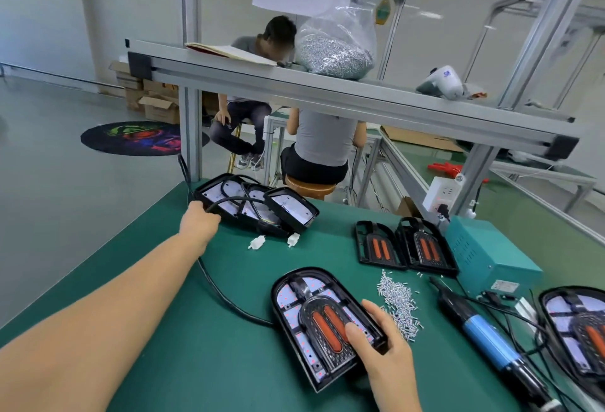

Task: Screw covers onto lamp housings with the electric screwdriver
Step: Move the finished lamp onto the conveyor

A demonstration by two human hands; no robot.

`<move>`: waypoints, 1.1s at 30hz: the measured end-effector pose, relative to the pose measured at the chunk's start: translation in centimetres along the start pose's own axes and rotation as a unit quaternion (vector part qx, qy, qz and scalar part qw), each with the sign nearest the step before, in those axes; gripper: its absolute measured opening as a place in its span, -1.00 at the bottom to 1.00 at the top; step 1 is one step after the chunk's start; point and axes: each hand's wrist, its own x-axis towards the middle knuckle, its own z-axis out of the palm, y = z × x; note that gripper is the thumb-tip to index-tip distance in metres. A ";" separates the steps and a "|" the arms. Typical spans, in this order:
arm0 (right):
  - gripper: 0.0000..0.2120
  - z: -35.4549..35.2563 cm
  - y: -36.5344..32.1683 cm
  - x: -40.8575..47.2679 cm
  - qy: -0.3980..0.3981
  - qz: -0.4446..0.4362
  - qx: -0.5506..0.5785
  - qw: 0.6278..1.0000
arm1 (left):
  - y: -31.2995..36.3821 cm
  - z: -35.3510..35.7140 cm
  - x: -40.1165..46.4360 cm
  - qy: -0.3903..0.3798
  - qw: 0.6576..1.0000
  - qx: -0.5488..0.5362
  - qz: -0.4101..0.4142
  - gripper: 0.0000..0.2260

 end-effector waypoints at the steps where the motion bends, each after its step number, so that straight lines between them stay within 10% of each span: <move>1: -0.64 0.0 0.0 0.0 -0.002 -0.003 0.001 1.000 | -0.2 -0.2 0.5 0.004 0.999 -0.034 -0.025 -0.89; 8: -0.64 0.6 -0.2 0.3 -0.018 -0.008 0.017 1.000 | 0.9 -3.0 -0.3 0.087 0.965 -0.241 -0.048 -0.87; 17: -0.74 0.0 -0.8 0.2 -0.024 0.025 0.031 0.999 | -0.5 -2.9 -12.5 0.063 0.911 -0.144 0.381 -0.92; 22: -0.35 -0.4 -1.8 0.4 -0.052 0.121 0.091 0.987 | -2.0 -2.7 -16.5 0.029 0.878 -0.072 0.472 -0.94; 29: -0.22 -0.6 -4.8 3.4 -0.130 0.207 -0.016 0.970 | -6.0 -1.1 -18.9 -0.040 0.689 0.150 0.708 -0.84; 33: -0.02 -0.2 -5.9 5.4 -0.169 0.262 -0.117 0.943 | -7.9 -0.3 -18.8 -0.102 0.652 0.210 0.722 -0.81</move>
